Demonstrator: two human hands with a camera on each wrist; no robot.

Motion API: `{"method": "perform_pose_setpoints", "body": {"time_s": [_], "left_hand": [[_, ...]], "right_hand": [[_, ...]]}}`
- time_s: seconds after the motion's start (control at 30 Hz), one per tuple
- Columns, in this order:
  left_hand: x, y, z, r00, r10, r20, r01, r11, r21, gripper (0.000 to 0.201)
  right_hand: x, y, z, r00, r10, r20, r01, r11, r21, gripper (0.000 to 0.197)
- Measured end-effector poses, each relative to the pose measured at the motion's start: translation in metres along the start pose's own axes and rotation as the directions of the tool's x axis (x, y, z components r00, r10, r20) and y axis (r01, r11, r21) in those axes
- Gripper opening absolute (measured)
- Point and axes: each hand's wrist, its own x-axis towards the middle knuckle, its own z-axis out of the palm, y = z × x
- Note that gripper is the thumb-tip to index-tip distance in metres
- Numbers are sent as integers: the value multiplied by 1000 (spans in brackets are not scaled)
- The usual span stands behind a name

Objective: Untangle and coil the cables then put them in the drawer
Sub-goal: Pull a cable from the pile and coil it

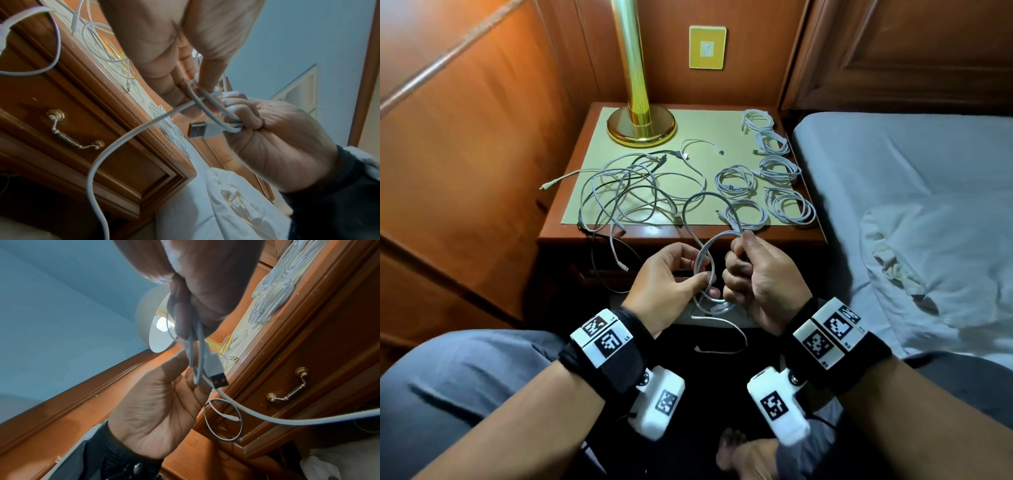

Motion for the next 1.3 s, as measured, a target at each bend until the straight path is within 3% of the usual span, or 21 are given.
{"method": "perform_pose_setpoints", "body": {"time_s": [0.2, 0.3, 0.4, 0.5, 0.6, 0.67, 0.73, 0.8, 0.87, 0.97, 1.13, 1.3], "left_hand": [[1, 1, -3, 999, 22, -35, -26, 993, -117, 55], [2, 2, -5, 993, 110, -54, -115, 986, -117, 53], [-1, 9, -2, 990, 142, -17, -141, 949, -283, 35], [-6, 15, -5, 992, 95, 87, -42, 876, -480, 27], [-8, 29, -18, 959, -12, 284, 188, 778, -600, 35], [-7, 34, -22, 942, -71, 327, 237, 832, -502, 25], [-5, 32, -25, 962, -111, 251, 180, 945, -273, 19], [-3, 29, -30, 981, -111, 161, 116, 993, -26, 24], [-1, 29, -35, 975, -141, 170, 119, 983, 137, 29], [-1, 24, -40, 930, -246, 272, 157, 937, 313, 40], [-8, 28, -35, 847, -376, 376, 186, 871, 454, 48], [-8, 35, -35, 853, -426, 301, 183, 784, 593, 52]], "right_hand": [[4, -2, -6, 997, -34, -75, 32, 999, -29, 37], [7, -3, -9, 986, -68, -150, 53, 993, -103, 36], [12, -5, -13, 969, -119, -219, 75, 978, -197, 37], [17, -11, -18, 950, -163, -267, 97, 965, -245, 35], [19, -21, -24, 927, -199, -319, 119, 960, -253, 36], [23, -31, -32, 910, -212, -357, 136, 965, -225, 36], [26, -43, -44, 886, -252, -389, 174, 958, -226, 36], [29, -55, -56, 859, -302, -414, 194, 939, -283, 36], [30, -63, -66, 839, -335, -428, 201, 923, -328, 36], [31, -70, -73, 799, -408, -442, 263, 898, -354, 36], [26, -79, -74, 789, -434, -436, 298, 890, -347, 36], [20, -83, -75, 783, -453, -426, 278, 868, -411, 36]]}}
